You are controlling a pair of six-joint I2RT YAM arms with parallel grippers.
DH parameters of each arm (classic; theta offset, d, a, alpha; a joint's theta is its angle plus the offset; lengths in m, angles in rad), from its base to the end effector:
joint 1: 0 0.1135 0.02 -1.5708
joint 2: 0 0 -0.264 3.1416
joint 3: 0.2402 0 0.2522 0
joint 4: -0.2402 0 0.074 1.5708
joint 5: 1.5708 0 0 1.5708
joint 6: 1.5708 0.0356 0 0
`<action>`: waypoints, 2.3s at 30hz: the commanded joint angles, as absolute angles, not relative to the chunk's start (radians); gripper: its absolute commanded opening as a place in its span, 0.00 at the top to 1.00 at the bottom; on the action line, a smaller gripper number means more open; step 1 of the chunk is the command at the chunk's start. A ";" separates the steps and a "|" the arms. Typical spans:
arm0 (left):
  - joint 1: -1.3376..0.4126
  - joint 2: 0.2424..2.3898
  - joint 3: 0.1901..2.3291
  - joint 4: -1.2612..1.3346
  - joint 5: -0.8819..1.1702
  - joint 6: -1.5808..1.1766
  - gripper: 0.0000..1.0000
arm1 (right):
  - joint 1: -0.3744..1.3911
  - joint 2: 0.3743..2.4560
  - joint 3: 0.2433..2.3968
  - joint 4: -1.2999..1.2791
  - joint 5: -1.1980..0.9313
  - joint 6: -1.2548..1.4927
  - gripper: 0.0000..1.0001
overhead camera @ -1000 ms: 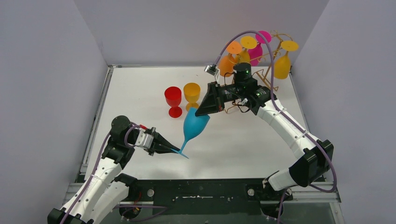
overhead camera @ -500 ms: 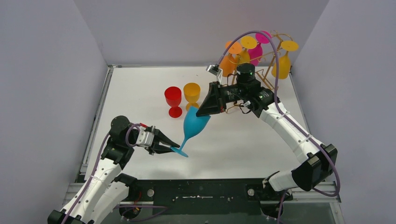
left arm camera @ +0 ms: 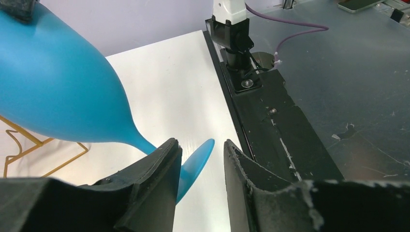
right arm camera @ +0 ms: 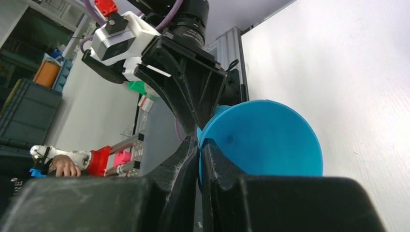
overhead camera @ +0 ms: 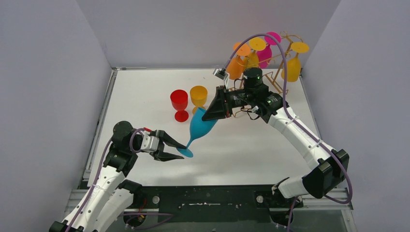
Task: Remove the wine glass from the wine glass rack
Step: Place the wine glass at the center of the board.
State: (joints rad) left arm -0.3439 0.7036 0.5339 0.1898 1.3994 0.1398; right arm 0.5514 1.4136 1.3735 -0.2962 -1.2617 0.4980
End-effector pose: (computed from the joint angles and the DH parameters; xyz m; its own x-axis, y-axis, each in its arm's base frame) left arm 0.1297 -0.0837 0.3037 0.1560 -0.0306 -0.9873 0.9727 -0.1690 0.1589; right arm 0.2428 0.1891 0.3964 -0.6890 -0.2531 -0.6792 -0.6787 -0.1036 0.7271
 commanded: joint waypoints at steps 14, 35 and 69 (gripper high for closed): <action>-0.325 0.611 0.559 -0.079 1.078 0.339 0.55 | 0.597 1.341 1.351 -0.405 -0.857 0.306 1.00; -0.317 0.572 0.575 -0.129 -0.281 -0.195 0.03 | 0.840 1.464 1.340 -0.463 0.172 0.173 1.00; -0.267 0.586 0.552 -0.216 -0.383 -0.155 0.03 | 0.750 1.734 1.483 -0.462 0.237 0.269 1.00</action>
State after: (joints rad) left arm -0.2710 0.6003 0.5282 -0.2298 -0.3672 -0.1722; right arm 0.7551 1.7187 1.4174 -0.4740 0.1791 0.2779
